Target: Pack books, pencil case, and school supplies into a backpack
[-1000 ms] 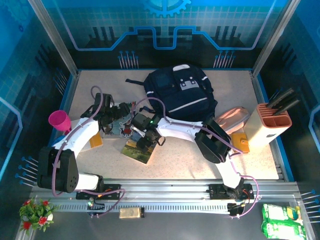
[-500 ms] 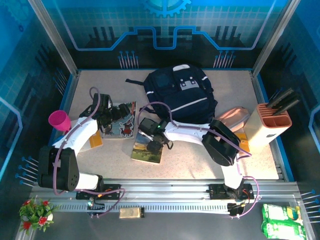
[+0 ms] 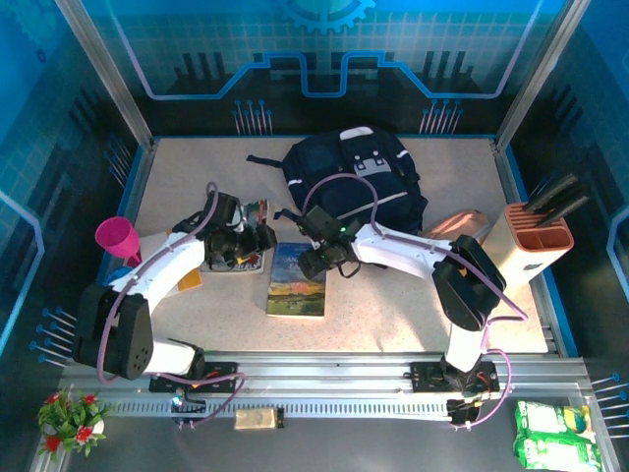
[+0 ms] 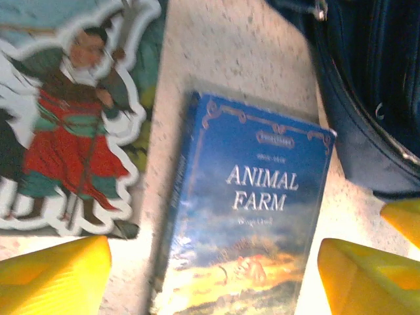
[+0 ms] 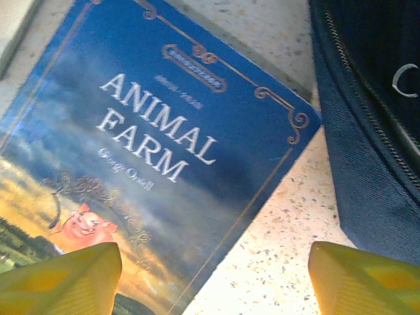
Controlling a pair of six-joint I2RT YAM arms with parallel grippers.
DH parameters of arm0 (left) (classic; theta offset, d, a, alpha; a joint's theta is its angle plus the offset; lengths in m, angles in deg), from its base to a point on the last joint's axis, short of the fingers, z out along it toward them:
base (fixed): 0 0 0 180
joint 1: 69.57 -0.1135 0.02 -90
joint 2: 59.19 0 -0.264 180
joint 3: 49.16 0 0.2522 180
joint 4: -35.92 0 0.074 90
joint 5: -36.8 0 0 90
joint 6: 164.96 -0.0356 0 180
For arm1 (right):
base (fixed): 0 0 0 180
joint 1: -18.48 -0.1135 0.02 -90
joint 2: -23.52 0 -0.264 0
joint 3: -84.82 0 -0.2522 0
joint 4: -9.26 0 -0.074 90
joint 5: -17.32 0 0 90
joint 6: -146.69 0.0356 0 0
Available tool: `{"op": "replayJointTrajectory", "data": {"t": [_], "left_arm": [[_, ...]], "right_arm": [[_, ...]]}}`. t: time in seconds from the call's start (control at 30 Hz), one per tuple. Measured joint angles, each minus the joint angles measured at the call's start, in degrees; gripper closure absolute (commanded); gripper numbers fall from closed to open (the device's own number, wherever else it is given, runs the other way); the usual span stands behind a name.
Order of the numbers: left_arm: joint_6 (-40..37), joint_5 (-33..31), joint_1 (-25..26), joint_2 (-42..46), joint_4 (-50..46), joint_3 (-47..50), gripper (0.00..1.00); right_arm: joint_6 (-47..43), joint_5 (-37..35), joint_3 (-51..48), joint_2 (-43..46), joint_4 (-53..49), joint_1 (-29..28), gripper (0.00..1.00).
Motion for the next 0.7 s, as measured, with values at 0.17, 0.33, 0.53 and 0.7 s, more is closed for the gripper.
{"op": "replayJointTrajectory", "data": {"t": [0.17,0.33,0.53,0.7], "left_arm": [[-0.1,1.3,3.2,-1.7,-1.1,1.5,0.44],[-0.5,1.5,4.5,-5.1,-1.4,1.9,0.50],[-0.9,1.5,4.7,-8.2,-1.3,1.9,0.50],[-1.0,1.5,4.7,-10.0,-0.4,2.1,0.53]], "right_arm": [[4.5,1.8,-1.0,-1.4,0.0,3.0,0.44],[6.1,3.8,-1.4,-3.0,0.0,4.0,0.48],[6.6,5.4,-1.4,-4.5,0.0,4.0,0.53],[6.6,5.9,-1.4,-6.0,0.0,4.0,0.56]]}}
